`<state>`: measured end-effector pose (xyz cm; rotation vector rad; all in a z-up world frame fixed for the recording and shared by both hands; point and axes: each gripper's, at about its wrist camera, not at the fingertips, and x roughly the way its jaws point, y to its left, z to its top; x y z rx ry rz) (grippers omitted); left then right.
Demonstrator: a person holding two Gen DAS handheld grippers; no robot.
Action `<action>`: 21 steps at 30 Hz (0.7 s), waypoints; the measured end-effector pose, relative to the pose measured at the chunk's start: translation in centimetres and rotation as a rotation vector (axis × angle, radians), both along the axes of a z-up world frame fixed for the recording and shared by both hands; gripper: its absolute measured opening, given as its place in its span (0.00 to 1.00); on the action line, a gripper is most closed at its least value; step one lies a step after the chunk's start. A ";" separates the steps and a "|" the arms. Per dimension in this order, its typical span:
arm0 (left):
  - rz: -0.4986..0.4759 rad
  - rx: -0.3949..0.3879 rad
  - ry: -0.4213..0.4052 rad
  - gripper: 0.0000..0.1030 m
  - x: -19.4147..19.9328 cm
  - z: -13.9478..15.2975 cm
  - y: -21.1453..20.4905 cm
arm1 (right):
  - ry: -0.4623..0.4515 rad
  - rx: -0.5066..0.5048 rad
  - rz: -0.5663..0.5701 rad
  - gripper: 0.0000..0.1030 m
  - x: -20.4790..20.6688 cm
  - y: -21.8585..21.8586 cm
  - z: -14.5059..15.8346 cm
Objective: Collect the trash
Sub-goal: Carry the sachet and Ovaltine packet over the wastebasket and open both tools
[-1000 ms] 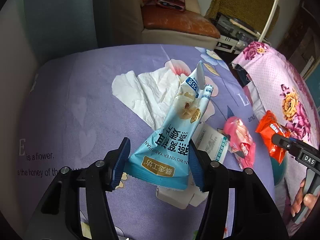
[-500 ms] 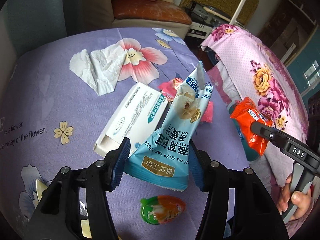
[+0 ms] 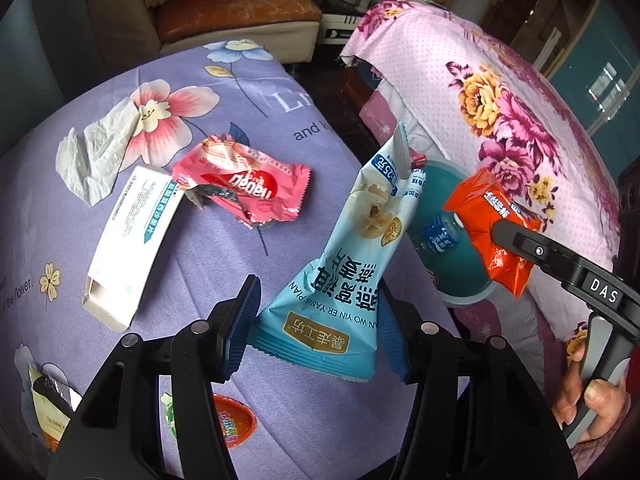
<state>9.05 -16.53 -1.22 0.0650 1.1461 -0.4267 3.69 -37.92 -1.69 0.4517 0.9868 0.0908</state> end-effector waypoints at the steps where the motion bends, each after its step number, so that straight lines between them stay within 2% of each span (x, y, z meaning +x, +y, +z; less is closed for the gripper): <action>1: -0.012 0.004 -0.002 0.56 -0.1 0.0 -0.7 | 0.000 0.003 -0.008 0.45 -0.3 -0.6 0.0; 8: -0.077 0.027 -0.007 0.56 -0.6 -0.2 -5.0 | 0.002 0.016 -0.074 0.45 -1.7 -4.6 -0.5; 21: -0.154 0.066 0.018 0.56 -1.1 -1.7 -10.4 | 0.017 0.040 -0.200 0.45 -4.2 -10.9 -2.1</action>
